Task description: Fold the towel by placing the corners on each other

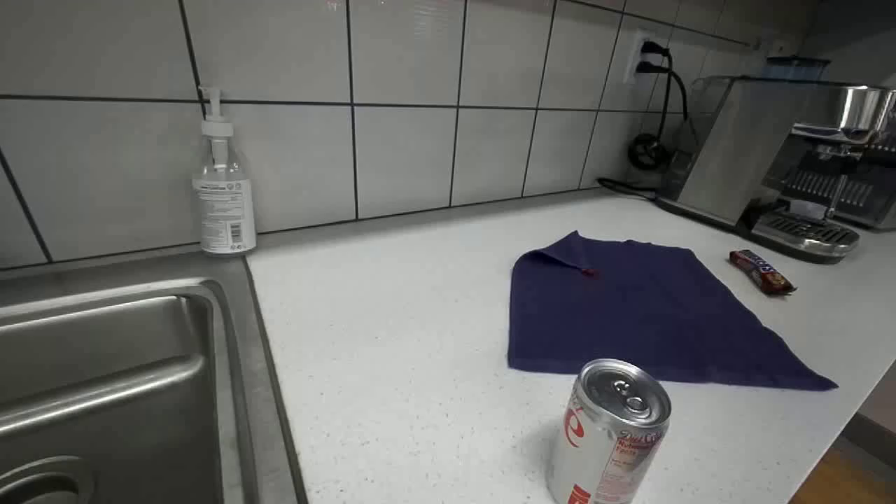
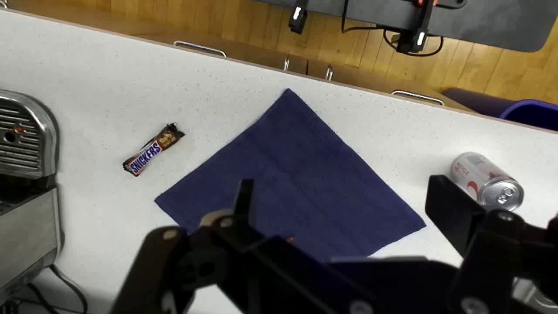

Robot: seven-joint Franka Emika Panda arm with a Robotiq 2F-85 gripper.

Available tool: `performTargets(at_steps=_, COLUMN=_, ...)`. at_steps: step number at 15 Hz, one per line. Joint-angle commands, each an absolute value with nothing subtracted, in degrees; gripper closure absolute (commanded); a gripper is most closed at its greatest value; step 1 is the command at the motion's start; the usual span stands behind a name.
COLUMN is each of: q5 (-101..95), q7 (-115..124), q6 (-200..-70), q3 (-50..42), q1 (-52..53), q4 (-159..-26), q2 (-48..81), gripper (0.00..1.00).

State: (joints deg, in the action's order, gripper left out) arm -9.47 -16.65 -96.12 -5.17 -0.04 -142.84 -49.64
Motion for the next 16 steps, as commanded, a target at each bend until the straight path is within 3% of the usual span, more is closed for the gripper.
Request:
performTargets(at_steps=1, q5=-9.8, q7=-16.2, q6=-95.9, q3=-5.6, q1=0.7, q4=-142.7, q2=-49.6, gripper=0.0)
performTargets(at_steps=16, q5=-2.8, q7=-12.7, q6=-99.1, q3=-6.2, q1=0.4, q4=-145.9, q2=-49.3, gripper=0.0)
